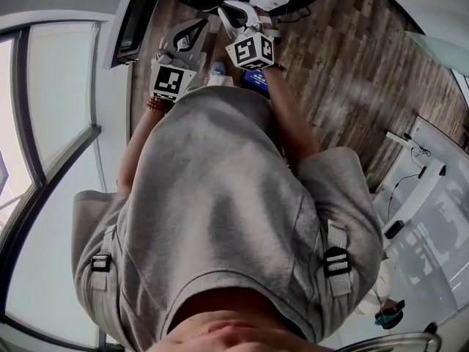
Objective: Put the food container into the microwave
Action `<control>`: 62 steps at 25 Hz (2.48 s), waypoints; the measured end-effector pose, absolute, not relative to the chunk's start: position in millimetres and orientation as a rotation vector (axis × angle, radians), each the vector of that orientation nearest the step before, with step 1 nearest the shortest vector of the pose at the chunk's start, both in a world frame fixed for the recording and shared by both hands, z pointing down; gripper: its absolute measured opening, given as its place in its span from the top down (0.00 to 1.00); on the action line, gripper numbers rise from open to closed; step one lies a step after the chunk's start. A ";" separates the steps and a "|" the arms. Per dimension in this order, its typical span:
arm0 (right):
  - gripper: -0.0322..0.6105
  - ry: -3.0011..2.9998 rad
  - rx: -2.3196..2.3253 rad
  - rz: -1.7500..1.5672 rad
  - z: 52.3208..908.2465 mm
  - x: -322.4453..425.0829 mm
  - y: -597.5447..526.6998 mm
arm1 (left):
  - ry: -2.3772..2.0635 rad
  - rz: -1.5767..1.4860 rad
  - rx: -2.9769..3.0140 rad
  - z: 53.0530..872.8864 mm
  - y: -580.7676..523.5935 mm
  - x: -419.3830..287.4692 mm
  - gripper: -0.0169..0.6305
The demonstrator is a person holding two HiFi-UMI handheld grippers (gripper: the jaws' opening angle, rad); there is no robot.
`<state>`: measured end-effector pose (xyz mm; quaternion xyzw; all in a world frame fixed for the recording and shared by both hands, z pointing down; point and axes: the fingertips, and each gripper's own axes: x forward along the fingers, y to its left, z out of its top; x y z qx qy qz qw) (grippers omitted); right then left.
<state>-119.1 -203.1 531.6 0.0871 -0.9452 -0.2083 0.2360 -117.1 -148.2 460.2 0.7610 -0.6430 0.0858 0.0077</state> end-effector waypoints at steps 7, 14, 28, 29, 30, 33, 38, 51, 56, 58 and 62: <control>0.86 -2.686 0.352 -0.470 506.6 -90.4 -210.7 | -1.972 0.255 2.434 451.6 -157.1 -97.7 0.97; 0.87 -2.732 0.422 -0.459 492.1 -64.3 -200.2 | -1.975 0.202 2.442 449.6 -152.1 -90.1 0.97; 0.88 -2.852 0.583 -0.447 428.9 -22.3 -176.2 | -1.953 0.181 2.496 433.8 -141.8 -70.3 0.97; 0.88 -2.853 0.602 -0.448 424.9 -19.4 -175.5 | -1.953 0.180 2.478 432.6 -141.4 -71.3 0.97; 0.88 -2.856 0.620 -0.447 421.1 -16.7 -174.9 | -1.953 0.179 2.464 431.0 -141.3 -71.8 0.97; 0.89 -2.875 0.670 -0.445 409.9 -8.2 -173.4 | -1.967 0.173 2.471 423.5 -141.8 -70.2 0.97; 0.90 -2.872 0.748 -0.446 394.9 5.7 -176.9 | -1.997 0.153 2.466 414.7 -142.7 -71.6 0.97; 0.93 -2.867 0.844 -0.534 370.4 31.7 -179.4 | -1.987 0.151 2.480 421.4 -147.1 -61.2 0.97; 0.93 -2.831 0.870 -0.512 376.8 40.9 -182.8 | -1.967 0.172 2.504 421.4 -147.0 -56.1 0.97; 0.93 -2.822 0.893 -0.524 377.3 45.0 -185.9 | -1.953 0.174 2.516 423.2 -148.0 -54.3 0.97; 0.93 -2.860 0.936 -0.635 355.7 55.9 -187.9 | -1.919 0.180 2.537 424.9 -150.4 -47.7 0.97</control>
